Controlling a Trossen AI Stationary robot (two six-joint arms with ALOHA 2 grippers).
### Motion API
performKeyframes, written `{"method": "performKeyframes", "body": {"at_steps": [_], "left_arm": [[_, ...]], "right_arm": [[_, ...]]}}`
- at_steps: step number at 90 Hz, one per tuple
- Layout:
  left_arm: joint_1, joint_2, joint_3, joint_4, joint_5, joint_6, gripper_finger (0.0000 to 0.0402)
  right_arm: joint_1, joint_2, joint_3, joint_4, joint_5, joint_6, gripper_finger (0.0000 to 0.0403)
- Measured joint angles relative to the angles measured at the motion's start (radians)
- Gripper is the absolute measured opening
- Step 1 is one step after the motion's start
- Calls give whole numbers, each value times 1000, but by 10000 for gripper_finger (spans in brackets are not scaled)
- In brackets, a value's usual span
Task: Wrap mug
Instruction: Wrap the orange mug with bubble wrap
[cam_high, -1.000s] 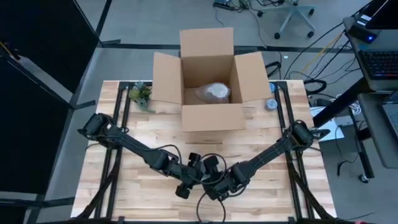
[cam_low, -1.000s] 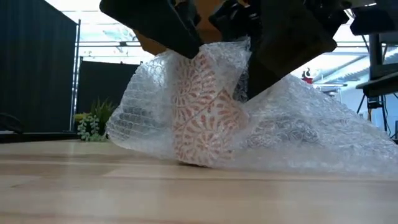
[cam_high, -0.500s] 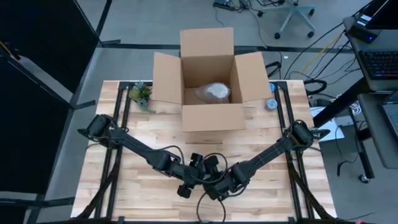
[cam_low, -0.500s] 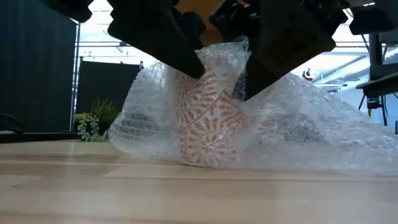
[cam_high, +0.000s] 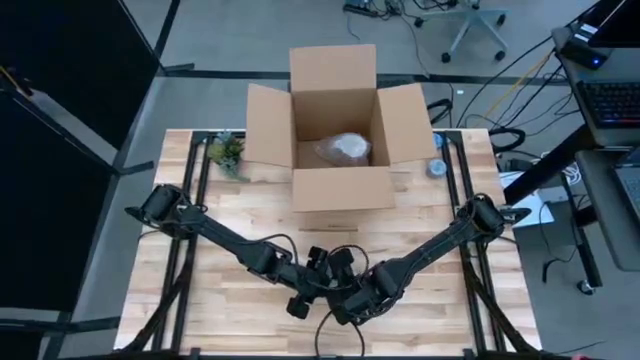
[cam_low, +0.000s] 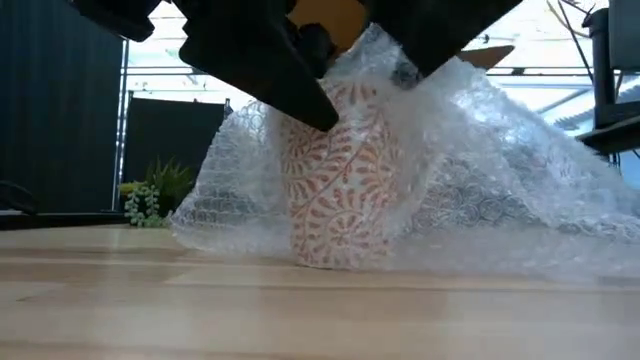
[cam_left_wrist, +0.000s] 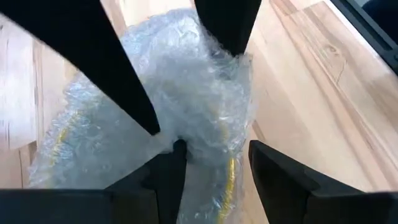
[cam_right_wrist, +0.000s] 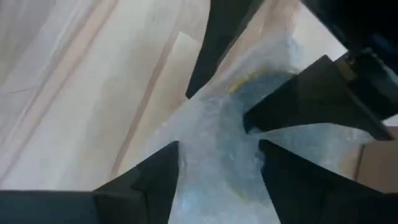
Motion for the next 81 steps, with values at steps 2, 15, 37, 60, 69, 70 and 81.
{"method": "performKeyframes", "body": {"at_steps": [2, 15, 37, 60, 69, 70, 81], "left_arm": [[-1, 0, 0, -1, 0, 0, 162], [0, 2, -1, -5, 2, -1, 162], [0, -1, -4, -18, 11, -12, 162], [0, -1, -4, -19, 11, -15, 162], [0, -1, 0, -23, 11, -12, 162], [0, -1, 2, -26, 11, -12, 162], [0, -1, 30, -70, 12, -13, 162]], "right_arm": [[1, 0, 10, -6, 3, 1, 200], [13, -3, 35, 0, 7, 37, 200], [21, 45, -28, 122, 9, 43, 200], [15, 93, -35, 111, 58, 34, 200], [15, 89, -36, 112, 64, 35, 200], [15, 89, -36, 112, 66, 36, 200], [17, 85, -38, 111, 74, 48, 200]]}}
